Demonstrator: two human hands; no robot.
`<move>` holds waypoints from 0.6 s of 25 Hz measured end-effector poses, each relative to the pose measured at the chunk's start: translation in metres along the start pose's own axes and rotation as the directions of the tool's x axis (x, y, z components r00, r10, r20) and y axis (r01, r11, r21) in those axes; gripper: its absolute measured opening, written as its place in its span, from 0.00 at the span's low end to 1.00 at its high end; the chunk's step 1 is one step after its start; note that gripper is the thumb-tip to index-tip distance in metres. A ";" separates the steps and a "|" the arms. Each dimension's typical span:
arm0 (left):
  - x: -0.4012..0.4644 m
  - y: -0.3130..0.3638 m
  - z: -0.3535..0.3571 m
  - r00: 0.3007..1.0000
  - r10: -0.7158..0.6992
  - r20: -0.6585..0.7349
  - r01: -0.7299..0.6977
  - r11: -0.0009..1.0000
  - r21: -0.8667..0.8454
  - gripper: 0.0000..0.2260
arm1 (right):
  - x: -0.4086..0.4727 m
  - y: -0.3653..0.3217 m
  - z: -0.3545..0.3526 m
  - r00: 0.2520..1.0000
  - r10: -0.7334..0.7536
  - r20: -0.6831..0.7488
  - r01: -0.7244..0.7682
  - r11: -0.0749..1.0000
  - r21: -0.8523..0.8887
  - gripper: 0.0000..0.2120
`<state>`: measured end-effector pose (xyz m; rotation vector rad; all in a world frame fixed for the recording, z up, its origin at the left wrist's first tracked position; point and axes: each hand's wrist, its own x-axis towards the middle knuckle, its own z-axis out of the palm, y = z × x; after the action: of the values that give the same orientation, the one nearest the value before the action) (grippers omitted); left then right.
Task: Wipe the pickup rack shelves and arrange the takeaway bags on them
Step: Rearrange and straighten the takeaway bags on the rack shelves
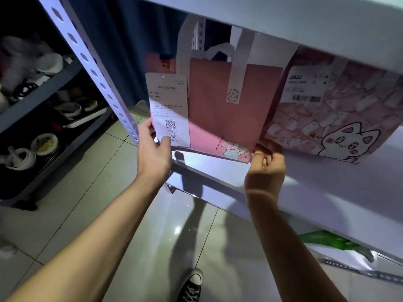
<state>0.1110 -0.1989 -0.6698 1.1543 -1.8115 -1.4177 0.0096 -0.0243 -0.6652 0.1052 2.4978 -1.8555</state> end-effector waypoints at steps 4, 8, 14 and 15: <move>0.018 0.003 0.010 0.994 0.024 0.104 -0.033 0.995 0.092 0.25 | 0.009 -0.003 0.003 0.997 -0.024 0.079 0.021 0.999 0.043 0.20; 0.034 -0.001 0.018 0.990 0.011 0.141 -0.029 0.991 0.129 0.20 | 0.004 0.002 -0.001 0.994 -0.082 0.067 0.081 0.996 0.024 0.20; 0.033 0.003 0.020 0.989 -0.032 0.146 0.011 0.990 0.144 0.22 | -0.002 0.007 -0.007 0.991 -0.110 0.081 0.107 0.994 0.030 0.17; 0.027 0.006 0.019 0.990 -0.043 0.135 0.024 0.990 0.137 0.23 | 0.000 0.007 -0.010 0.991 -0.110 0.080 0.108 0.994 0.034 0.17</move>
<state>0.0807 -0.2126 -0.6720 1.1840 -2.0202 -1.4441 0.0108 -0.0131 -0.6693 -0.1065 2.4683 -1.8957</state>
